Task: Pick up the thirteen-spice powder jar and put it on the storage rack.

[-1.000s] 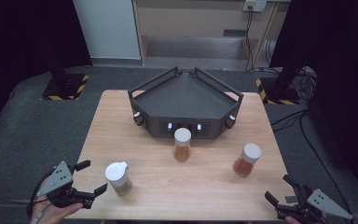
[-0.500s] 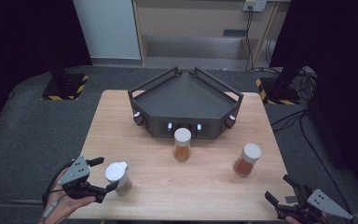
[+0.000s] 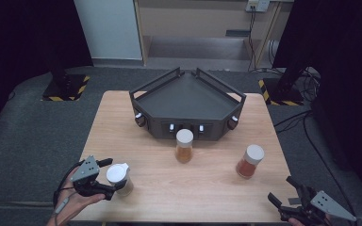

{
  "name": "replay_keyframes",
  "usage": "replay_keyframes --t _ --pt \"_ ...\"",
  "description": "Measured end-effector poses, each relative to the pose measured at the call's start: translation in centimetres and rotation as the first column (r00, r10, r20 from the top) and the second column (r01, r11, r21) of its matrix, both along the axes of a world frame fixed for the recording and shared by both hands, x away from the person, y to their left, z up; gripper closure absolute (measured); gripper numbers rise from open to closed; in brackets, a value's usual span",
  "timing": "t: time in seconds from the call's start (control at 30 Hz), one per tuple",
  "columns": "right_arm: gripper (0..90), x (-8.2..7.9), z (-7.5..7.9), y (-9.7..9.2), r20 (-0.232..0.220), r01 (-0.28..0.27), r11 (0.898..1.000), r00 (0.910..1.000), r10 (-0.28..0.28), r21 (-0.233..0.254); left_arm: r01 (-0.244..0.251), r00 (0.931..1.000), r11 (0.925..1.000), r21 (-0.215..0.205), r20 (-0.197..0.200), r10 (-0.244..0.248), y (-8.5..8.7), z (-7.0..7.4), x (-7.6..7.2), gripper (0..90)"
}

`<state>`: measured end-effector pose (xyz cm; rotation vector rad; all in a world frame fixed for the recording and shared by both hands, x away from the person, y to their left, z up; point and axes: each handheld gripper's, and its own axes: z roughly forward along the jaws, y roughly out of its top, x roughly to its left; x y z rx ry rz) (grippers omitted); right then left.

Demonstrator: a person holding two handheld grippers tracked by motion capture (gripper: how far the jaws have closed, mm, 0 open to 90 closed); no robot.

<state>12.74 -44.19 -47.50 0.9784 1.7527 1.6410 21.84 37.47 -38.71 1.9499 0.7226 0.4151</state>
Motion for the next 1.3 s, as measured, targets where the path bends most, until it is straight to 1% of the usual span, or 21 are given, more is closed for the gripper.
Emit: replay_keyframes --t 0.1,0.43,0.47,0.53,0.6,0.63,0.83,1.0,1.1,1.2,1.23,1.3 --pt "2.6 0.0 0.0 0.0 -0.002 0.002 1.0 1.0 -0.002 0.001 0.0 1.0 1.0 -0.005 -0.004 0.0 -0.1 -0.3 0.2 7.0" --pt "2.7 0.0 0.0 0.0 -0.001 -0.001 1.0 1.0 0.001 0.001 -0.002 1.0 0.9998 -0.019 0.006 0.003 -0.3 -1.0 0.3 11.1" --pt "2.8 0.0 0.0 0.0 -0.001 -0.001 1.0 1.0 0.001 0.0 -0.002 0.9999 0.9998 -0.022 0.012 0.002 -0.3 -1.1 0.3 12.4" --pt "2.8 0.0 0.0 0.0 -0.001 0.0 1.0 1.0 0.0 -0.002 0.005 0.9995 0.9999 -0.015 0.03 -0.005 -0.3 -1.2 0.2 19.5" --pt "3.0 0.0 0.0 0.0 -0.001 -0.001 1.0 1.0 0.001 -0.004 0.002 0.9985 0.9999 -0.013 0.055 -0.002 -0.4 -1.5 0.0 25.5" --pt "3.0 0.0 0.0 0.0 -0.001 -0.002 1.0 1.0 0.002 -0.002 0.003 0.9983 0.9999 -0.016 0.058 -0.002 -0.3 -1.5 0.0 29.1" --pt "3.0 0.0 0.0 0.0 -0.001 -0.001 1.0 1.0 0.001 -0.001 0.002 0.9979 1.0 -0.004 0.065 -0.001 -0.7 -1.4 -0.2 29.9" --pt "2.9 0.0 0.0 0.0 -0.001 -0.002 1.0 1.0 0.002 -0.001 0.014 0.9975 0.9997 0.019 0.069 -0.015 -1.1 -1.0 0.0 30.0" --pt "2.9 0.0 0.0 0.0 -0.001 -0.002 1.0 1.0 0.002 0.0 0.024 0.9974 0.9995 0.022 0.067 -0.025 -1.2 -0.8 0.3 30.0" --pt "2.8 0.0 0.0 0.0 -0.001 -0.003 1.0 1.0 0.003 -0.001 0.029 0.9973 0.9995 0.013 0.066 -0.03 -1.3 -0.7 0.5 30.0" --pt "2.8 0.0 0.0 0.0 0.0 -0.003 1.0 1.0 0.003 -0.001 0.035 0.997 0.9994 0.006 0.068 -0.036 -1.3 -0.6 0.7 30.0" --pt "2.8 0.0 0.0 0.0 0.0 -0.003 1.0 1.0 0.003 -0.001 0.046 0.9964 0.9989 0.006 0.071 -0.047 -1.5 -0.2 0.9 30.0"
